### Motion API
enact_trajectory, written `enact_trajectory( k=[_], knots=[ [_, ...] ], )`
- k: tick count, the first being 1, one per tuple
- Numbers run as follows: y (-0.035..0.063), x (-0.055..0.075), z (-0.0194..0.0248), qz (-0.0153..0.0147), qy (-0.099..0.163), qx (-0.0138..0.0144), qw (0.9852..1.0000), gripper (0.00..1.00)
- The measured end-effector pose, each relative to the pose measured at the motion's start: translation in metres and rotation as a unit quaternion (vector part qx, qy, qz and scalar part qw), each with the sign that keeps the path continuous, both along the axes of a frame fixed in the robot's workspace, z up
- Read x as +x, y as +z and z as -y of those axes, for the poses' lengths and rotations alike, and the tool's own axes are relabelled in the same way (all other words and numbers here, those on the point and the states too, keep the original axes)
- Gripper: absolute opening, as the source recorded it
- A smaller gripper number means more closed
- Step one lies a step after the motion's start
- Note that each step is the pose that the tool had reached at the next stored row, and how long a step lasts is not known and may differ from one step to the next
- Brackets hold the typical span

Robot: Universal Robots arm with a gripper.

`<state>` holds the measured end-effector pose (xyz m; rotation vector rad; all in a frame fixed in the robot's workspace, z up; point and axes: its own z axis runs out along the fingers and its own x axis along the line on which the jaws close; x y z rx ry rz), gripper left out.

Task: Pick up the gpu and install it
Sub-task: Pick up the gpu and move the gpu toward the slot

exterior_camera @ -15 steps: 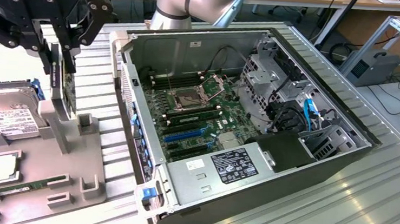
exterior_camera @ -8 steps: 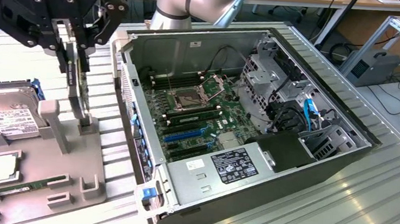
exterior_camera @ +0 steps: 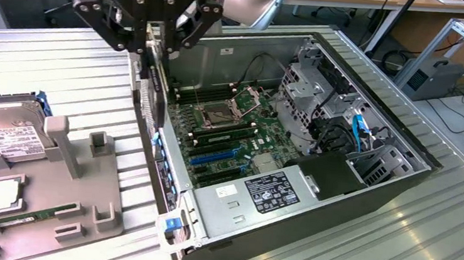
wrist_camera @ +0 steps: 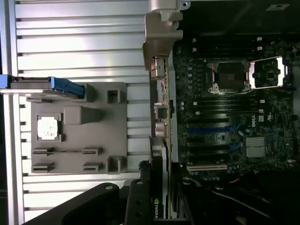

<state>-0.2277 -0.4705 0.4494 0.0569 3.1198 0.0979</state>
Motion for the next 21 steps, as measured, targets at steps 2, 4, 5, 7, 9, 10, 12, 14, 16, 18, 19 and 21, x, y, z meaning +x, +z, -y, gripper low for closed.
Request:
enact_trajectory(
  k=[2,4,5,7,9,10,12,14,16,18,19,21],
  knots=[
    [0.0,0.024,0.0,-0.0002,0.0,0.0,1.0,0.27],
    [0.0,0.042,0.0,-0.0003,0.0,0.0,1.0,0.27],
    [0.0,0.052,0.0,-0.0003,0.0,0.0,1.0,0.27],
    [0.0,0.071,0.0,-0.0004,0.0,0.0,1.0,0.27],
    [0.0,0.102,0.0,-0.0004,0.0,0.0,1.0,0.27],
    [0.0,0.11,0.0,-0.0004,0.0,0.0,1.0,0.27],
    [0.0,0.118,0.0,-0.0004,0.0,0.0,1.0,0.27],
    [0.0001,0.128,0.0,-0.0004,0.0,0.0,1.0,0.27],
    [0.0001,0.14,0.0,-0.0004,0.0,0.0,1.0,0.27],
    [0.0,0.15,0.0,-0.0004,0.0,0.0,1.0,0.27],
    [0.0,0.155,0.0,-0.0004,0.0,0.0,1.0,0.27],
    [0.0,0.17,-0.0001,-0.0004,0.0,0.0,1.0,0.27]
  ],
)
